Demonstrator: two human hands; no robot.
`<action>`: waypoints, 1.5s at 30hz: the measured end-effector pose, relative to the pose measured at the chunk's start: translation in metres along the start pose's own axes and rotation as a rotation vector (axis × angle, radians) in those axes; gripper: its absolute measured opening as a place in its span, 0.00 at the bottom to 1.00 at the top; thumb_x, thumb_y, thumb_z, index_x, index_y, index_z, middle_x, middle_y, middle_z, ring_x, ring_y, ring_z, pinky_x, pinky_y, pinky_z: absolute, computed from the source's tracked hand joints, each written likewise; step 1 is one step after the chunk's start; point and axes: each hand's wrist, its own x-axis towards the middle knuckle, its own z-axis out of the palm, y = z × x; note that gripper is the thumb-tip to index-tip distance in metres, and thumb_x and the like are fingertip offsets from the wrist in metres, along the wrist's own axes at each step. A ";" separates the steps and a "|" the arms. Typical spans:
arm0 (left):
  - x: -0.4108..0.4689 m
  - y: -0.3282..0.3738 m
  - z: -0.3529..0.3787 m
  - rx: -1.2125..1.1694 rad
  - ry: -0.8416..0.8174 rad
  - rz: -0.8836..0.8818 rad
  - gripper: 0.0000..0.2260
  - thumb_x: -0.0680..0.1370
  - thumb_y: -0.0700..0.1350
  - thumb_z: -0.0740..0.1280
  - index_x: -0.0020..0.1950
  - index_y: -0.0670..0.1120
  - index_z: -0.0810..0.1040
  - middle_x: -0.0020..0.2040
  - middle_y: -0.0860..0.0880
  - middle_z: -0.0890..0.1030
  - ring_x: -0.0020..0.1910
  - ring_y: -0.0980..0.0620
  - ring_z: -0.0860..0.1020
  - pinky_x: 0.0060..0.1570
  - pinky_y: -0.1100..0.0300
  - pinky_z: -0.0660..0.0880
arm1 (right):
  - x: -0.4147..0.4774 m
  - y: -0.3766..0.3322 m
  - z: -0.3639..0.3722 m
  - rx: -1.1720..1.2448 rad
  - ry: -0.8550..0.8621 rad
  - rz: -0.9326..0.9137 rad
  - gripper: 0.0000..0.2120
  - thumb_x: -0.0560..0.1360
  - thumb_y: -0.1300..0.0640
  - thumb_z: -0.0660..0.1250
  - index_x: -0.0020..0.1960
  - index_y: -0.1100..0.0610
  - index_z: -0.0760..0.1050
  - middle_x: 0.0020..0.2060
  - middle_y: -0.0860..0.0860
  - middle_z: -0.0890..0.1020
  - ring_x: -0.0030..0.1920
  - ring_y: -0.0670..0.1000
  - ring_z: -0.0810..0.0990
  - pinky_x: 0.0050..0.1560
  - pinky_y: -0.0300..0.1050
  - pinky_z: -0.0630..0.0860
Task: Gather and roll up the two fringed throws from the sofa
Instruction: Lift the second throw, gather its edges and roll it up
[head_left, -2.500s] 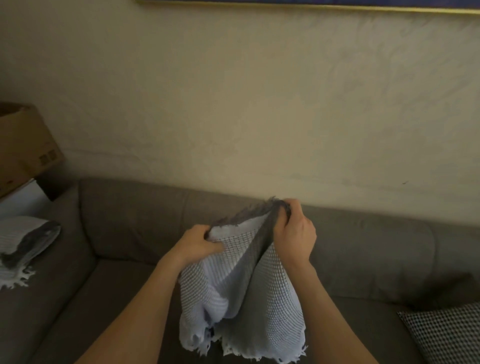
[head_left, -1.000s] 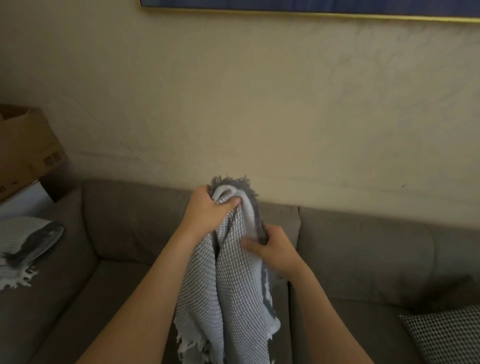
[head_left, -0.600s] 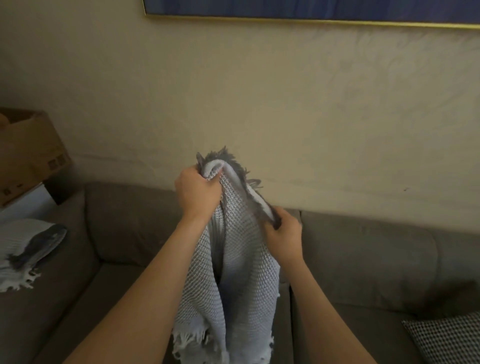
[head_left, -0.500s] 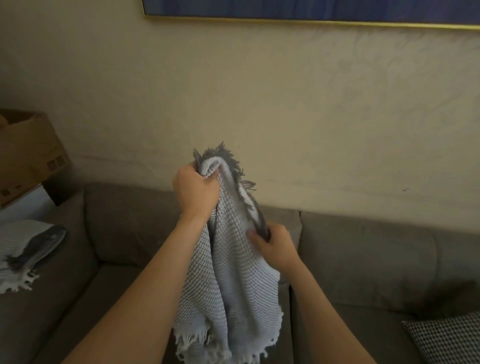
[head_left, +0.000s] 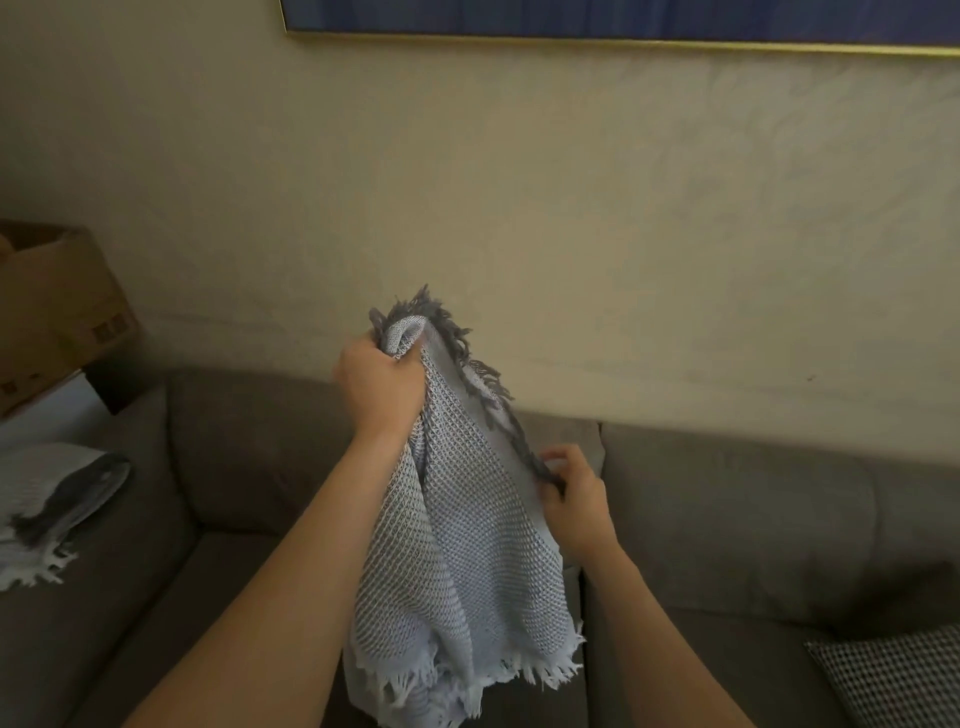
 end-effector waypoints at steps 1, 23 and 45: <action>0.000 0.000 0.000 0.003 0.010 0.006 0.26 0.79 0.48 0.77 0.28 0.53 0.65 0.24 0.57 0.70 0.24 0.57 0.68 0.28 0.59 0.61 | 0.000 0.003 0.000 -0.008 -0.032 0.014 0.12 0.81 0.65 0.65 0.59 0.50 0.72 0.46 0.43 0.82 0.38 0.40 0.80 0.33 0.28 0.71; 0.000 -0.002 0.007 -0.130 0.028 0.008 0.22 0.79 0.46 0.77 0.29 0.51 0.70 0.26 0.55 0.74 0.26 0.55 0.71 0.30 0.59 0.68 | -0.012 0.031 0.023 -0.078 -0.026 0.017 0.14 0.73 0.69 0.67 0.41 0.51 0.69 0.33 0.50 0.80 0.33 0.49 0.76 0.34 0.54 0.75; -0.003 -0.002 0.012 -0.147 0.007 0.015 0.21 0.78 0.47 0.78 0.28 0.52 0.72 0.26 0.56 0.76 0.26 0.56 0.73 0.32 0.56 0.70 | -0.013 0.003 0.039 -0.087 0.101 -0.211 0.18 0.76 0.62 0.70 0.52 0.49 0.61 0.33 0.49 0.77 0.31 0.55 0.75 0.30 0.59 0.69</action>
